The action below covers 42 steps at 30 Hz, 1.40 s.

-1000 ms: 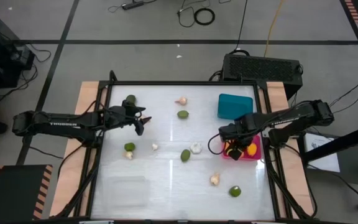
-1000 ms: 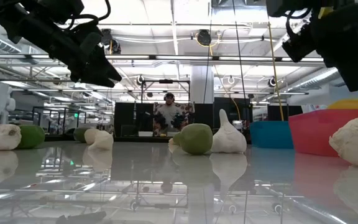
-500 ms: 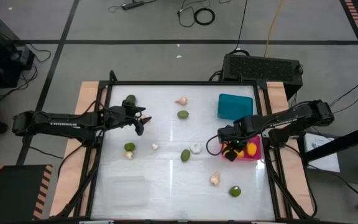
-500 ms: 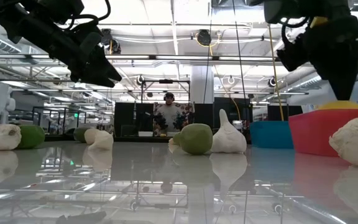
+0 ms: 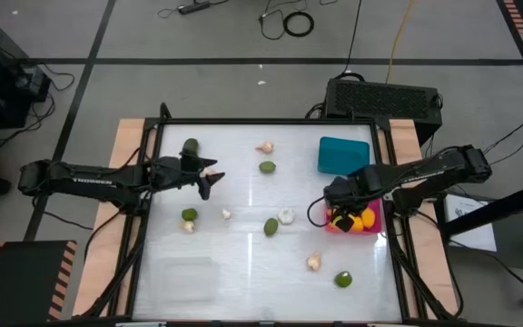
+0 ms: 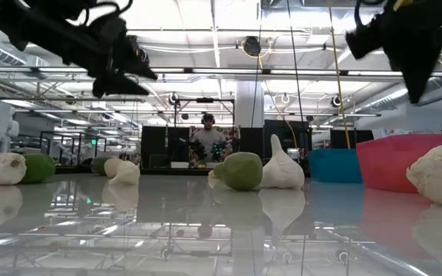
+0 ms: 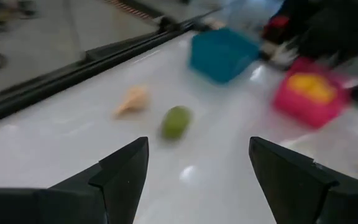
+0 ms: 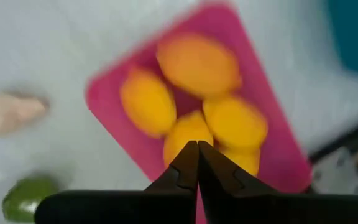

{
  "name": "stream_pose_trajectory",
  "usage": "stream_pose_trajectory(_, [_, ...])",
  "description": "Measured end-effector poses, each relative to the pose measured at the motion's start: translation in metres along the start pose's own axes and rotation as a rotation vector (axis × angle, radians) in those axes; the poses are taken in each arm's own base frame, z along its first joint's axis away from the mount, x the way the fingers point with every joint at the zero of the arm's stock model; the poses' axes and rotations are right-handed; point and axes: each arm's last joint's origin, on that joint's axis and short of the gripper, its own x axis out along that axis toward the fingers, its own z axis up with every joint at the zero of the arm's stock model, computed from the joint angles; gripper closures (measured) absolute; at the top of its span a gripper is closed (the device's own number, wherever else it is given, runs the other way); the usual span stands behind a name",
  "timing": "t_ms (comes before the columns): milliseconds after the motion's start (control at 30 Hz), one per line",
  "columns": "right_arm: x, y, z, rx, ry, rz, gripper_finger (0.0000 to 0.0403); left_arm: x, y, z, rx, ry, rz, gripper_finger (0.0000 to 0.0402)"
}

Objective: Sort produce into baskets
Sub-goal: Put the green lime into the transparent bin

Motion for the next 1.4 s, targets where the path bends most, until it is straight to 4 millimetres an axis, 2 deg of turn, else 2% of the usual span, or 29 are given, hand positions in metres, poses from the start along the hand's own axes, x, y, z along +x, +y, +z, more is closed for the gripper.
stream_pose_trajectory(100, [-0.012,0.004,-0.005,-0.053,-0.199,0.034,0.0402,0.0,-0.016,0.001,-0.023,-0.017,-0.157,0.0116])
stream_pose_trajectory(267, [-0.019,0.021,-0.018,-0.098,-0.657,0.126,0.0402,0.006,-0.045,-0.001,-0.044,-0.089,-0.315,0.0116])
stream_pose_trajectory(367, [-0.016,0.035,-0.024,-0.091,-0.863,0.218,0.0403,0.02,-0.067,0.004,-0.023,-0.075,-0.351,0.0116])
stream_pose_trajectory(467, [-0.01,0.049,-0.025,-0.096,-0.983,0.305,0.0403,0.04,-0.092,0.01,0.038,0.002,-0.354,0.0116])
stream_pose_trajectory(600, [0.007,0.066,-0.025,-0.18,-1.034,0.326,0.0403,0.074,-0.122,0.008,0.127,0.107,-0.337,0.0116])
stream_pose_trajectory(733, [0.025,0.074,-0.022,-0.27,-1.004,0.236,0.0403,0.109,-0.143,-0.011,0.191,0.183,-0.324,0.0116])
stream_pose_trajectory(867, [0.028,0.072,-0.018,-0.276,-0.995,0.206,0.0403,0.136,-0.154,-0.034,0.246,0.243,-0.308,0.0116])
stream_pose_trajectory(967, [0.028,0.073,-0.02,-0.282,-0.994,0.213,0.0403,0.15,-0.154,-0.049,0.211,0.297,-0.276,0.0116])
stream_pose_trajectory(1167, [0.031,0.075,-0.023,-0.314,-0.98,0.2,0.0403,0.161,-0.146,-0.056,0.019,0.413,-0.13,0.0116])
stream_pose_trajectory(1400, [0.034,0.077,-0.022,-0.32,-0.971,0.186,0.0403,0.16,-0.144,-0.059,0.02,0.421,-0.092,0.0116])
